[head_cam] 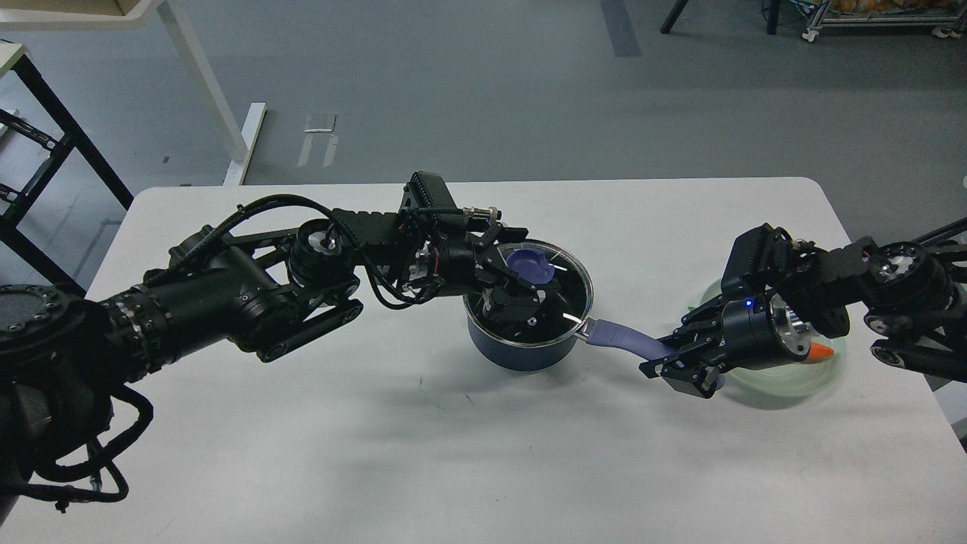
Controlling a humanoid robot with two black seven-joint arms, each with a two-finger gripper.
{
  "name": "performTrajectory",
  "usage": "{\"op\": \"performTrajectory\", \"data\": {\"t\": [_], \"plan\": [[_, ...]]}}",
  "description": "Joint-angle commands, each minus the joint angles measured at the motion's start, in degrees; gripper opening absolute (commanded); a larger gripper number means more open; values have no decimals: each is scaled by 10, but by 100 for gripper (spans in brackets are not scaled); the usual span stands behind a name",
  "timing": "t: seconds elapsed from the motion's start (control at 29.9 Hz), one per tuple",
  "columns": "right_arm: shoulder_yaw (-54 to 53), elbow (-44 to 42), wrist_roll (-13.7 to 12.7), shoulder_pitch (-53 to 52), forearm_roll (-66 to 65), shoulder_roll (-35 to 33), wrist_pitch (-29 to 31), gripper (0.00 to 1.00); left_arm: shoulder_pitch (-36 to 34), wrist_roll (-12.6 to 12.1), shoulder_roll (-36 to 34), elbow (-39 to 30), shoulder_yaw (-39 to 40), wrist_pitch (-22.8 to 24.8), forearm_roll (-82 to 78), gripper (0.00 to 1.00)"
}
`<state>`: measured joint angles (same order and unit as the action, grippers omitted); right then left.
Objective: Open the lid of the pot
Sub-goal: 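Grasp the purple knob of the glass lid with the left gripper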
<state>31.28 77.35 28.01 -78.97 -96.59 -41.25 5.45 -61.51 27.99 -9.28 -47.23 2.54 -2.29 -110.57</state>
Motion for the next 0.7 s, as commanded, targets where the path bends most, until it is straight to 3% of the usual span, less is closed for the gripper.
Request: {"op": "performTrajectory", "data": {"t": [0.0, 0.3, 0.47, 0.67], "plan": [[0, 0, 0, 0, 0, 0, 0, 37, 1, 0, 2, 2, 0, 0, 0, 98], [-1, -1, 0, 7, 1, -1, -1, 37, 9, 0, 9, 3, 0, 0, 3, 90], [-1, -1, 0, 8, 1, 0, -6, 37, 10, 0, 12, 3, 0, -2, 3, 62], [-1, -1, 0, 11, 1, -1, -7, 37, 9, 0, 11, 6, 0, -11, 4, 41]]}}
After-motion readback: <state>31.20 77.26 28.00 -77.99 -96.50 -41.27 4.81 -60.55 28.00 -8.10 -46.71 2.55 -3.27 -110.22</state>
